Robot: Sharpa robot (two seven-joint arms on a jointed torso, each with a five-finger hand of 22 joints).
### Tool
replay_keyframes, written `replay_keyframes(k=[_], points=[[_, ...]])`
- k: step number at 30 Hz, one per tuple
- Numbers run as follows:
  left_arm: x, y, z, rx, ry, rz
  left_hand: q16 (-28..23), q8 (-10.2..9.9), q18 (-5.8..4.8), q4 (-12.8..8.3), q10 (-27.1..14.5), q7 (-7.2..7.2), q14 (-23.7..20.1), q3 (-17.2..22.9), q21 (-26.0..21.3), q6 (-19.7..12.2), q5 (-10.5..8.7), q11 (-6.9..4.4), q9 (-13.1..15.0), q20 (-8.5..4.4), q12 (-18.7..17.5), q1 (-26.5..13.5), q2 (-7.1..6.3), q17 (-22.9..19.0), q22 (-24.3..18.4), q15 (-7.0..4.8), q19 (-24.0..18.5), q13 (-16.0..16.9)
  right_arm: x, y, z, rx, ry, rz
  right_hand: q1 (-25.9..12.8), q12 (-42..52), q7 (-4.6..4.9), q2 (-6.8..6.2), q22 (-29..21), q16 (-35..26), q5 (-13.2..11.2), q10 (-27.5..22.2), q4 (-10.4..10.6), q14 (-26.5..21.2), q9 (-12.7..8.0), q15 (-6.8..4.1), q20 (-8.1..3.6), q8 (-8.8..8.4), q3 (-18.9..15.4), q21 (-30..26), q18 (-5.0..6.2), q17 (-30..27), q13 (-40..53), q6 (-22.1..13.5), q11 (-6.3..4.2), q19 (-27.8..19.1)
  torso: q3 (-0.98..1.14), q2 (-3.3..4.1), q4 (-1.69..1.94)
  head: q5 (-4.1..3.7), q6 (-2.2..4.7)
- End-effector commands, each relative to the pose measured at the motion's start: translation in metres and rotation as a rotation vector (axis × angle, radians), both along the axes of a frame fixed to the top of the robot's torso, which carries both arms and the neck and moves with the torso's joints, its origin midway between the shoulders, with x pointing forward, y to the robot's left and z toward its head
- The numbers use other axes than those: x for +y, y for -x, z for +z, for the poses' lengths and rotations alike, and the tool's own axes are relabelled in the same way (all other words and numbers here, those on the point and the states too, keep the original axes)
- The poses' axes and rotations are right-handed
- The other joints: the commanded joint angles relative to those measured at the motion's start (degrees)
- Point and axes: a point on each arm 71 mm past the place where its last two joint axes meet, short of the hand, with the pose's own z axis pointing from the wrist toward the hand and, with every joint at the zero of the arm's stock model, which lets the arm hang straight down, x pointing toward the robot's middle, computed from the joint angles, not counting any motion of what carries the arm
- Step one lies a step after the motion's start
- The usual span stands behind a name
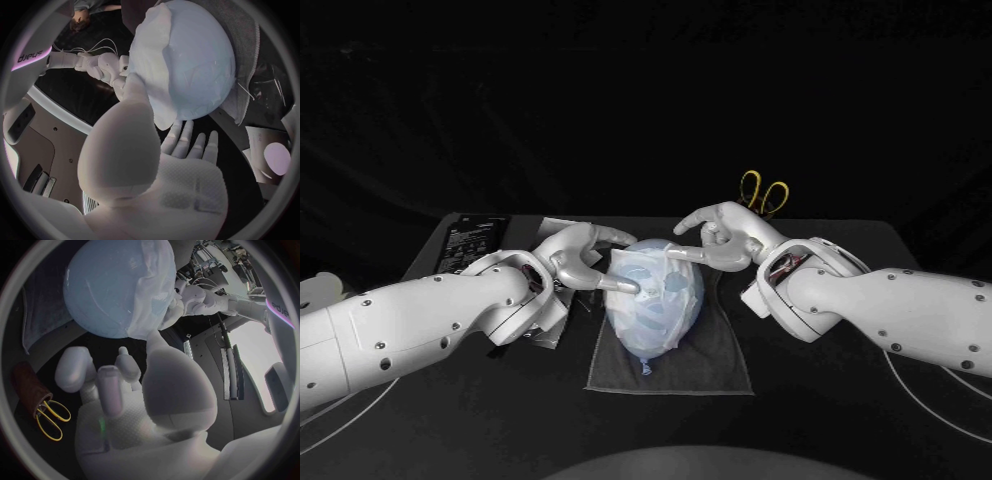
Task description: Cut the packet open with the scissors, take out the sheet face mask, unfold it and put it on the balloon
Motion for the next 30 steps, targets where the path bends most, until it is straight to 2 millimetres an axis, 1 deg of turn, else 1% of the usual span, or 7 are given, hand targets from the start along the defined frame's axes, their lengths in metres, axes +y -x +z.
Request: replay_keyframes(k=[1, 4, 6, 8, 15, 24, 30], points=[[-0.003, 0.001, -0.005, 0.033, -0.045, -0.036, 1.89, 0.89, -0.63, -0.07, 1.50, -0.13, 2.27, 1.46, -0.21, 1.91, -0.12, -0.65, 0.72, 0.04, 0.35, 1.06, 0.33, 0.45, -0.24, -0.17, -0.37, 0.23, 0.001, 0.001, 0.000, -0.003, 0.008, 0.011, 0.52, 0.29, -0.12, 0.12, 7.55, 0.29, -0.18, -0.37, 0.10, 2.69, 0.08, 0.41, 0.13, 0.25, -0.49, -0.12, 1.09, 7.18, -0.04, 0.01, 0.00, -0.08, -0.02, 0.00, -0.03, -0.14, -0.03], [-0.003, 0.000, -0.006, 0.046, -0.057, -0.043, 3.23, 1.42, -0.62, -0.08, 3.55, 0.26, 4.47, 2.46, -0.21, 3.20, -0.15, -0.26, 1.17, 0.04, 0.79, 1.48, 0.78, 0.78, -0.55, -0.65, -0.30, 0.28, 0.000, 0.000, 0.000, -0.003, 0.009, 0.008, 0.84, 0.36, -0.15, 0.44, 7.58, 0.30, -0.16, -0.36, 0.14, 2.69, 0.11, 0.38, 0.13, 0.33, -0.73, -0.03, 1.08, 7.18, -0.08, 0.11, -0.03, -0.03, -0.01, 0.03, -0.01, -0.16, -0.06], [-0.004, 0.000, -0.007, 0.053, -0.061, -0.046, 4.38, 2.06, -0.59, -0.09, 5.48, 0.60, 6.99, 3.67, -0.10, 4.76, -0.21, 0.05, 1.74, 0.03, 0.67, 1.79, 1.39, 1.07, -0.59, -1.28, 0.31, 0.19, 0.000, 0.000, 0.000, -0.002, 0.011, 0.006, 1.02, 0.40, -0.17, 0.59, 7.57, 0.31, -0.16, -0.34, 0.14, 2.71, 0.12, 0.38, 0.12, 0.37, -0.84, -0.08, 1.09, 7.21, -0.08, 0.15, -0.04, -0.04, -0.02, 0.04, 0.01, -0.18, -0.05], [-0.004, -0.001, -0.008, 0.056, -0.064, -0.048, 4.72, 2.23, -0.58, -0.10, 6.20, 0.74, 8.08, 4.32, -0.06, 5.08, -0.23, 0.13, 1.86, 0.02, 0.38, 1.94, 1.73, 1.15, -0.63, -1.48, 0.65, 0.14, -0.001, -0.001, -0.001, 0.001, 0.014, 0.004, 1.51, 0.44, -0.20, 0.96, 7.56, 0.29, -0.15, -0.37, 0.09, 2.68, 0.15, 0.35, 0.11, 0.45, -1.07, -0.16, 1.10, 7.13, -0.17, 0.25, -0.08, -0.05, -0.04, 0.04, 0.04, -0.25, -0.06], [-0.003, -0.001, -0.008, 0.056, -0.065, -0.046, 4.24, 2.25, -0.58, -0.09, 6.89, 1.28, 9.41, 4.69, -0.04, 4.65, -0.24, 0.78, 1.75, 0.00, -0.99, 1.98, 1.80, 1.07, -1.00, -1.84, 1.21, 0.03, -0.002, -0.002, -0.003, 0.008, 0.041, 0.016, 3.89, 0.63, -0.35, 1.86, 7.57, 0.28, -0.09, -0.42, -0.57, 2.65, 0.23, 0.24, 0.02, 0.80, -1.82, -0.26, 1.11, 7.01, -0.44, 0.65, -0.22, -0.02, -0.04, 0.01, 0.04, -0.37, -0.28], [-0.003, -0.001, -0.007, 0.051, -0.058, -0.038, 3.89, 2.16, -0.57, -0.08, 7.29, 1.66, 10.21, 4.72, 0.00, 4.03, -0.24, 1.10, 1.56, 0.00, -1.81, 1.93, 1.75, 1.03, -1.17, -1.89, 1.67, 0.02, -0.006, -0.001, -0.004, -0.006, 0.084, 0.029, 6.42, 0.71, -0.51, 2.46, 7.62, 0.27, -0.03, -0.59, -1.63, 2.61, 0.30, 0.10, -0.09, 1.19, -2.55, -0.25, 1.09, 6.91, -0.84, 0.99, -0.38, 0.03, -0.04, 0.00, 0.03, -0.47, -0.44], [-0.003, -0.001, -0.007, 0.049, -0.055, -0.035, 3.56, 2.07, -0.57, -0.08, 7.30, 1.83, 10.30, 4.58, 0.00, 3.64, -0.24, 1.23, 1.43, 0.00, -2.22, 1.91, 1.61, 0.97, -1.31, -1.92, 1.77, 0.00, -0.010, -0.002, -0.004, -0.037, 0.109, 0.005, 8.24, 0.92, -0.66, 3.49, 7.77, 0.35, 0.01, -0.39, -2.46, 2.71, 0.34, -0.03, -0.21, 1.48, -2.43, 0.21, 1.01, 7.04, -0.93, 1.27, -0.53, 0.30, -0.03, -0.02, 0.06, -0.65, -0.55]])
